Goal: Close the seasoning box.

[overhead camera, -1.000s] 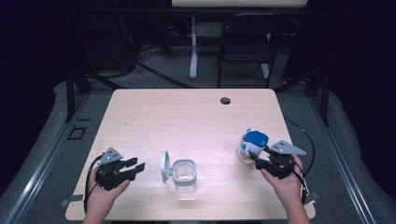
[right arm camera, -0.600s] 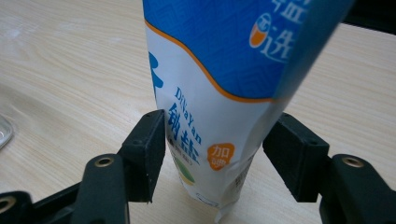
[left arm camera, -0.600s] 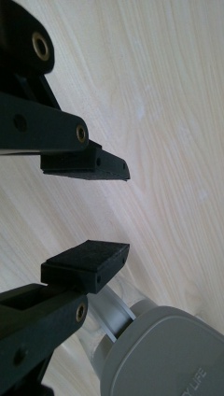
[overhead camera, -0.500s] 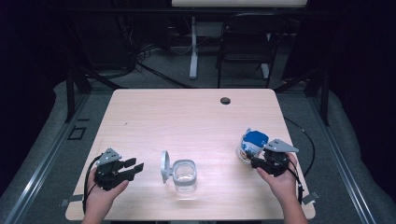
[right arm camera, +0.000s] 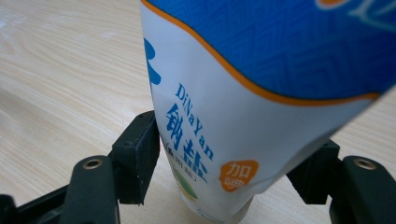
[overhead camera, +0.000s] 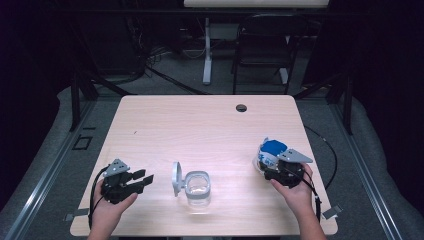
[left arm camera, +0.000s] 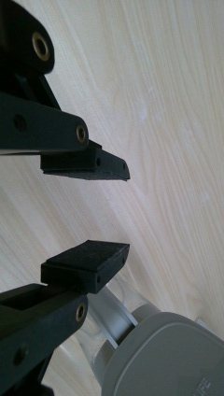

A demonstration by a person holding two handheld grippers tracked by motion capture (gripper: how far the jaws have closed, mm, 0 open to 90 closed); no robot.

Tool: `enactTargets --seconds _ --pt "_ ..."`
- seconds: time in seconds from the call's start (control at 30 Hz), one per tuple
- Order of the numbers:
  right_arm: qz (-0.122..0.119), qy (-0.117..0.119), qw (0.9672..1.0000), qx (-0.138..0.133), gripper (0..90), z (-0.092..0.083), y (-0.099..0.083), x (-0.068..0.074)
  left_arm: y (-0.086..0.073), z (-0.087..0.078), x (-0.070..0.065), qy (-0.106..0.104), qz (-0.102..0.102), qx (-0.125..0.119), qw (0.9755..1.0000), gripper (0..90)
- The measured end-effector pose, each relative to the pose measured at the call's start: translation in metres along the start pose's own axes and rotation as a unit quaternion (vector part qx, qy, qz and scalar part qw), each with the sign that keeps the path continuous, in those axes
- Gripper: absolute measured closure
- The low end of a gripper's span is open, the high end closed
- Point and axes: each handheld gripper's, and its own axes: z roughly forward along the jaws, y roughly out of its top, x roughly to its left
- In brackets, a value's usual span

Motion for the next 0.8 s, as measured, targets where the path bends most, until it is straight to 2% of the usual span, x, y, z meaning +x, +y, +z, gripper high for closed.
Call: enactTargets --seconds 0.37,0.8 --pt "-0.001 -0.006 1.0000 -0.008 41.5 -0.0010 -0.0015 0.0012 -0.0012 0.0004 0.0011 0.002 -0.003 0.000 1.0000 58.4" --pt "0.007 -0.010 0.9999 0.002 47.7 -0.0052 -0.0007 0.0050 -0.0018 -0.0004 0.0032 0.005 -0.008 -0.003 1.0000 58.6"
